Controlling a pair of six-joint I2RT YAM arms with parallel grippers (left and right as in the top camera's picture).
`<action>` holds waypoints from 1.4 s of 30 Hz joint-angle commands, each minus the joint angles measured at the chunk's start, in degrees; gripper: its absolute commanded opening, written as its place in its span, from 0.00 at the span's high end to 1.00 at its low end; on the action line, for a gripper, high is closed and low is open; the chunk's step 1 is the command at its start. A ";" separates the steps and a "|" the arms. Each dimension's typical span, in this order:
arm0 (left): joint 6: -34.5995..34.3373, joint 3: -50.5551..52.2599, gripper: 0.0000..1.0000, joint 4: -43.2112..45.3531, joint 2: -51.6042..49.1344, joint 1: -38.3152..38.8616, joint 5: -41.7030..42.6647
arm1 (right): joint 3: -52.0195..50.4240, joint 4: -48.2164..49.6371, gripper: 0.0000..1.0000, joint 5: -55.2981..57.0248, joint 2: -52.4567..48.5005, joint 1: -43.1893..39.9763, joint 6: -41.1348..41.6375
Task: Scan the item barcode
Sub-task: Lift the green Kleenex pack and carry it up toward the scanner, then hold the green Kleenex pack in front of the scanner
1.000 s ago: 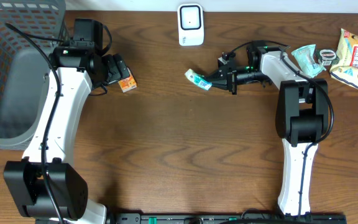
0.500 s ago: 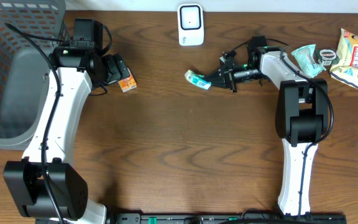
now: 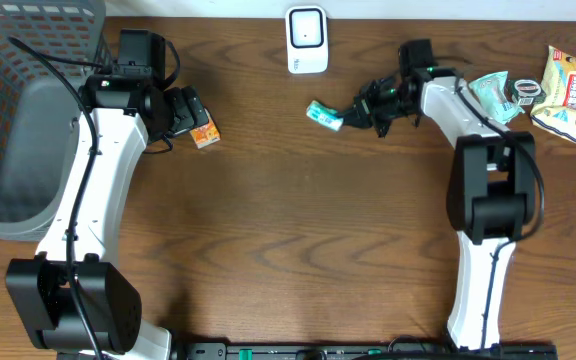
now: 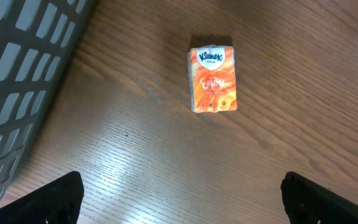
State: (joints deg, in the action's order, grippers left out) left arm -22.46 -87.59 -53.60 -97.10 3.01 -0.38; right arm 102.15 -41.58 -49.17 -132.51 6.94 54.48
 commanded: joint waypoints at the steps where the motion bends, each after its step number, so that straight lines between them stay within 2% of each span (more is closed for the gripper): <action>1: 0.35 -0.26 0.00 -0.15 -0.26 -0.20 -0.74 | 0.15 0.17 0.99 8.57 8.00 1.68 2.27; 6: 0.35 -0.26 0.00 -0.15 -0.26 -0.20 -0.74 | 0.15 -0.63 0.98 14.78 12.90 3.87 2.34; 11: 0.35 -0.26 0.00 -0.15 -0.26 -0.20 -0.74 | 0.15 -0.17 0.98 15.10 13.90 5.64 2.54; 15: 0.35 -0.26 0.00 -0.15 -0.26 -0.20 -0.74 | 0.15 -0.31 0.98 12.07 13.88 5.92 2.54; 29: 0.37 -0.26 0.00 -0.15 -0.26 -0.20 -0.74 | 0.15 0.22 0.98 -8.70 13.88 5.90 2.27; 42: 0.35 -0.26 0.00 -0.15 -0.26 -0.20 -0.74 | 0.15 -0.66 0.99 -9.46 13.88 5.90 2.25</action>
State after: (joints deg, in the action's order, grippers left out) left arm -22.46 -87.59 -53.60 -97.10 3.01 -0.38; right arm 102.15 -42.17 -57.01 -118.72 12.88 56.58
